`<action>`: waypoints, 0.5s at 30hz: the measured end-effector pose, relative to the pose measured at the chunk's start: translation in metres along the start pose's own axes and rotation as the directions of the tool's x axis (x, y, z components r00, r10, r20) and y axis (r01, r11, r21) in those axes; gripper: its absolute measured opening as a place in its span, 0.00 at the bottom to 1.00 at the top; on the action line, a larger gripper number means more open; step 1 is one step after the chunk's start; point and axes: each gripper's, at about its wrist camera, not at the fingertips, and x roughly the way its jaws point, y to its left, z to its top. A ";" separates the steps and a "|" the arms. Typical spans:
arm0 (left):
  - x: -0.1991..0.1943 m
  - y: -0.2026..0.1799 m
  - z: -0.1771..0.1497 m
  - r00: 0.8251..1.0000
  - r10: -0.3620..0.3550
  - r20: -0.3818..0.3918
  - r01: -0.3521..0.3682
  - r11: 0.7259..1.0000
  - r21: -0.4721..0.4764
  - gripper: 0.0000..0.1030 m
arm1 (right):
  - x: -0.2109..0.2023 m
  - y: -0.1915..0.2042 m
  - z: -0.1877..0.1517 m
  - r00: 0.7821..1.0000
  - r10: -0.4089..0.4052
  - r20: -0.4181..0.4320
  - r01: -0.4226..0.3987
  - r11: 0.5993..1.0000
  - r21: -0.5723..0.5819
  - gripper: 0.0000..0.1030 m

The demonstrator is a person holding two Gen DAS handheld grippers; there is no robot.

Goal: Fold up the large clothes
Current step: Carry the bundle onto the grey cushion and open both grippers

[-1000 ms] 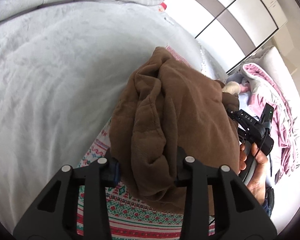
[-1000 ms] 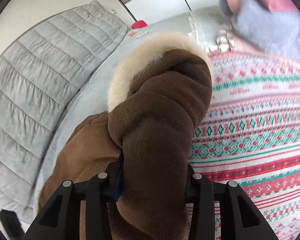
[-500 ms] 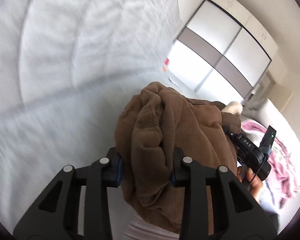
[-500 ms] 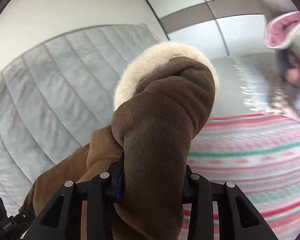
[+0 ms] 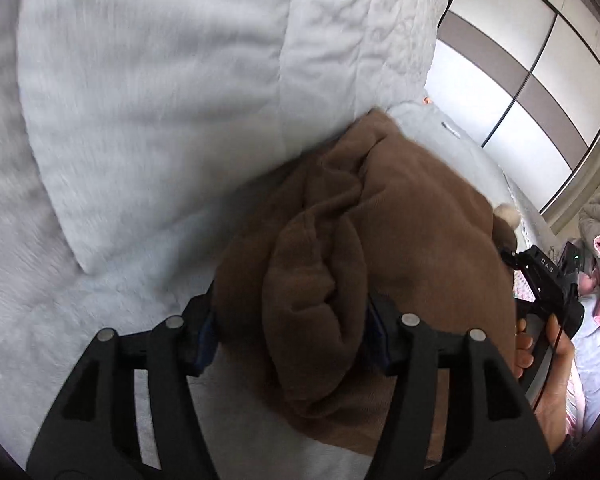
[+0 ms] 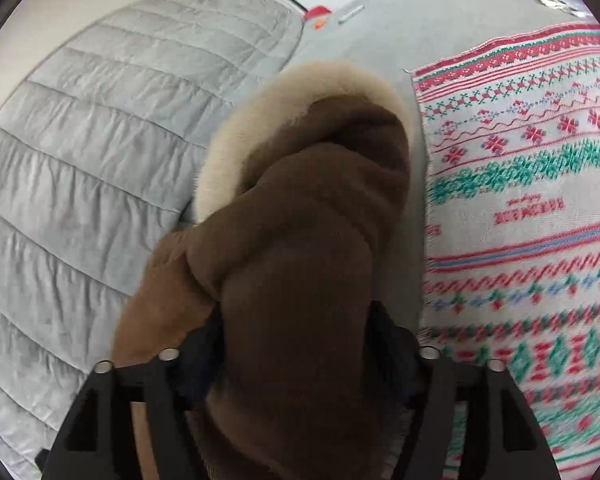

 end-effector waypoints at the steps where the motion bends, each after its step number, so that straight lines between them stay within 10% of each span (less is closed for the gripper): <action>1: -0.004 -0.002 0.002 1.000 0.016 0.009 -0.016 1.000 0.014 0.61 | -0.006 0.004 0.005 1.000 -0.021 0.003 0.021 0.999 -0.026 0.72; 9: -0.082 0.014 0.021 0.985 0.045 0.167 -0.028 0.994 -0.105 0.61 | -0.126 0.011 -0.006 0.995 0.015 0.094 -0.006 0.995 -0.096 0.72; 15: -0.137 -0.039 -0.002 0.990 0.048 0.132 -0.052 0.998 0.028 0.68 | -0.206 0.006 -0.059 0.997 0.029 0.068 -0.019 0.989 -0.146 0.72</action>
